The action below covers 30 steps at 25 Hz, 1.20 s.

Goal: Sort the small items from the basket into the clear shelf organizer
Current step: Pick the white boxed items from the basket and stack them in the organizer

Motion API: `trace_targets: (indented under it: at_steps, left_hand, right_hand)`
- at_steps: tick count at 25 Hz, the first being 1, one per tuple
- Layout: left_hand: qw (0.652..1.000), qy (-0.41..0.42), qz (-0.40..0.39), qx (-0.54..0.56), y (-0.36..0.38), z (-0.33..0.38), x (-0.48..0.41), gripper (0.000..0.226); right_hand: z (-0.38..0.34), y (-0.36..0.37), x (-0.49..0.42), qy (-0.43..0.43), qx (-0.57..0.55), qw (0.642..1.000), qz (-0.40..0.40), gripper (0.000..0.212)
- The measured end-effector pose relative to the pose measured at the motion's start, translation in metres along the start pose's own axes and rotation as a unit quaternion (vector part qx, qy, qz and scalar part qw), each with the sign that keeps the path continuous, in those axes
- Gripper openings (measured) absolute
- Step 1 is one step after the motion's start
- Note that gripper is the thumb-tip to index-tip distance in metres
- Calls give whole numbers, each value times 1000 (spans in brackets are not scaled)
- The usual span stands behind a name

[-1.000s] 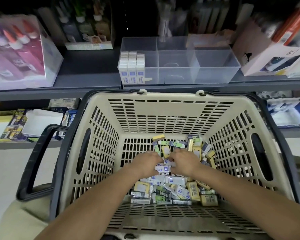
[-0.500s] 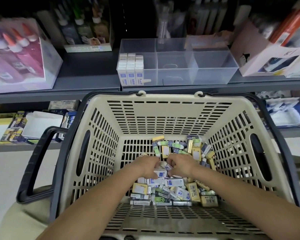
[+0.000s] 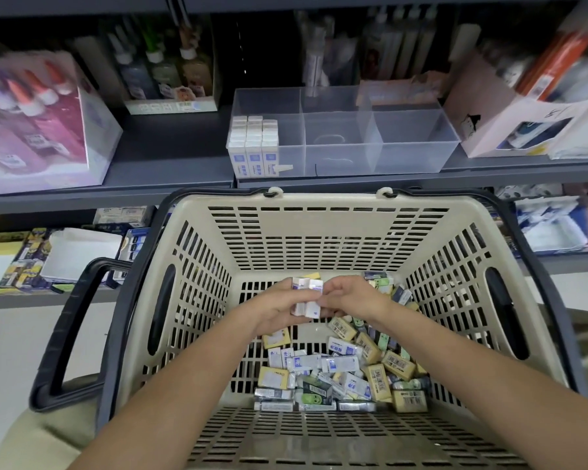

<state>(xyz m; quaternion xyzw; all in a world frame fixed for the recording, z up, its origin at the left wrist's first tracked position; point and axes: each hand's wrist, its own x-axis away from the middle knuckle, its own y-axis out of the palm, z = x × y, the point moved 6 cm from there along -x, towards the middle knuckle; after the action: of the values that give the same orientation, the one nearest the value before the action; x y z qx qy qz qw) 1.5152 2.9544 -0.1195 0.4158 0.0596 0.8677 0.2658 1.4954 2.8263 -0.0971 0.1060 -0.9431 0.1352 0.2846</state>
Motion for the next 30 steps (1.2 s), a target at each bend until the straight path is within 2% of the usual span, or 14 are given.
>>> trace_targets:
  at_steps: [2, 4, 7, 9, 11, 15, 19, 21, 23, 25, 28, 30]
  left_hand:
    - [999, -15, -30, 21, 6, -4, 1, 56]
    - [999, -35, -19, -12, 4, -8, 2, 55]
    - [997, -44, 29, -51, -7, -9, 2, 36]
    - [997, -46, 29, -48, -8, -8, 2, 34]
    - [996, -48, 18, -73, -4, -10, 2, 34]
    - [992, -53, 9, -113, 1, -13, 1, 35]
    - [993, -46, 19, -105, -4, -12, -2, 31]
    - [993, -46, 32, -102, -7, -11, -3, 34]
    - [993, -50, 45, -101, -11, -11, -4, 38]
    - [992, -53, 60, -97, -15, -11, -4, 44]
    - [992, -54, 62, -96, -15, -12, -6, 46]
    - [992, -53, 63, -91, -15, -11, -5, 49]
  right_hand:
    - [-4, 7, 3, -34, 83, 996, -16, 7]
    - [2, 9, 6, -36, 245, 968, -41, 14]
    - [27, 6, 14, 14, 501, 858, -109, 30]
    - [40, 9, 18, 40, 558, 819, -128, 52]
    - [44, 17, 19, 35, 577, 805, -130, 61]
    - [46, 21, 20, 52, 549, 823, -141, 47]
    - [52, 31, 23, 32, 478, 869, -122, 54]
    - [53, 34, 22, 39, 460, 878, -128, 60]
    - [52, 30, 19, 46, 437, 888, -136, 49]
    - [52, 30, 18, 43, 451, 880, -139, 36]
    - [55, 35, 20, 27, 517, 847, -118, 26]
    - [48, 31, 18, 33, 478, 872, -98, 24]
